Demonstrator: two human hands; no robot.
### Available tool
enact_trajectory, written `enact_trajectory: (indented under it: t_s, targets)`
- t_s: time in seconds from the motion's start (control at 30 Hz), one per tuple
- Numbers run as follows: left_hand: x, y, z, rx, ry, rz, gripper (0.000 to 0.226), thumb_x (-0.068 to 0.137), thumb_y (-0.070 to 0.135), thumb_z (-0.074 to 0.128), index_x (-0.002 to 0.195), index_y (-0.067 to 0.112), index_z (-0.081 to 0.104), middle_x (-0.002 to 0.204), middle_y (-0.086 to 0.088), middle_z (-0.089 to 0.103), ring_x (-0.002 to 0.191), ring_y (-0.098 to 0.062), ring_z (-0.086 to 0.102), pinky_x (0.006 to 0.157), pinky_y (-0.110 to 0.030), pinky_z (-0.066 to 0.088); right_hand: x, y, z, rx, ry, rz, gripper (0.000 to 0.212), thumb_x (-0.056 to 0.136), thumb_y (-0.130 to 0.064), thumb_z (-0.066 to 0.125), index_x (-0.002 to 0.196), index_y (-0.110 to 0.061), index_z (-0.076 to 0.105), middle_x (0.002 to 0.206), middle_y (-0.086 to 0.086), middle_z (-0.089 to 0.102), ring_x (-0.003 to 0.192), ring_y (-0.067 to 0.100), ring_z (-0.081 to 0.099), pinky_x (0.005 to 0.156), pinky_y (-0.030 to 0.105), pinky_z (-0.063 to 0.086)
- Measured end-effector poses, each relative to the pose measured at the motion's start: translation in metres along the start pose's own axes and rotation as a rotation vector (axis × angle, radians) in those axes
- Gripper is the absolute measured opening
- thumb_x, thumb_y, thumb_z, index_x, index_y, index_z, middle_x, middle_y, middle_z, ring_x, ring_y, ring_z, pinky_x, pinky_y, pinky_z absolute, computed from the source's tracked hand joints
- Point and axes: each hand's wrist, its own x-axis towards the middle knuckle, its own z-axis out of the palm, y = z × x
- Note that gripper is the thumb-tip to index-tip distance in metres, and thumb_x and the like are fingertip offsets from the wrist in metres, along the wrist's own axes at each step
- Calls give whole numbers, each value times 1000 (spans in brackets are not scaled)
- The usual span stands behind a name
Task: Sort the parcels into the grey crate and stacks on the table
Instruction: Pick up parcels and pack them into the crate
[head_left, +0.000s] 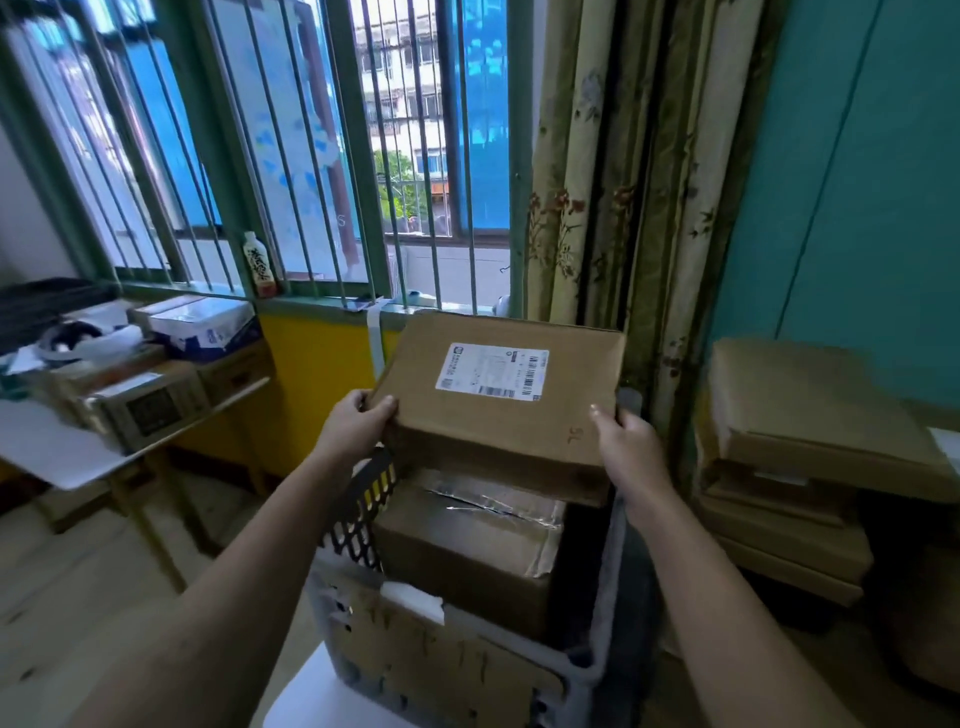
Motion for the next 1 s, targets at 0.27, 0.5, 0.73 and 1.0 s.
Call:
enact_trajectory:
  t_s: [0.27, 0.5, 0.73, 1.0]
  targets:
    - [85, -1, 23, 116, -160, 16, 38, 100, 31, 59, 130, 9, 53, 121, -11, 60, 97, -21, 59, 77, -35, 56, 62, 10, 27, -106, 94, 87, 28, 94, -27, 62, 118, -12, 65, 114, 8, 68, 104, 27, 62, 91, 37, 50]
    - [142, -12, 54, 175, -309, 39, 49, 95, 32, 66, 134, 8, 49, 119, -7, 59, 100, -19, 60, 77, -32, 56, 100, 22, 37, -236, 183, 105, 19, 92, -20, 67, 108, -13, 60, 111, 10, 65, 99, 26, 60, 88, 36, 49]
    - [174, -26, 74, 496, -416, 96, 37, 86, 38, 76, 109, 15, 57, 99, -1, 62, 88, -14, 60, 68, -28, 53, 114, 38, 49, -326, 214, 153, 29, 92, -9, 64, 119, -3, 57, 117, 12, 63, 106, 30, 60, 85, 32, 47]
    - [184, -36, 81, 829, -324, 248, 40, 94, 50, 63, 108, 13, 63, 92, -1, 65, 82, -16, 61, 59, -27, 46, 115, 43, 55, -500, 185, 197, 26, 94, -10, 59, 119, -5, 57, 119, 11, 62, 109, 32, 58, 86, 33, 45]
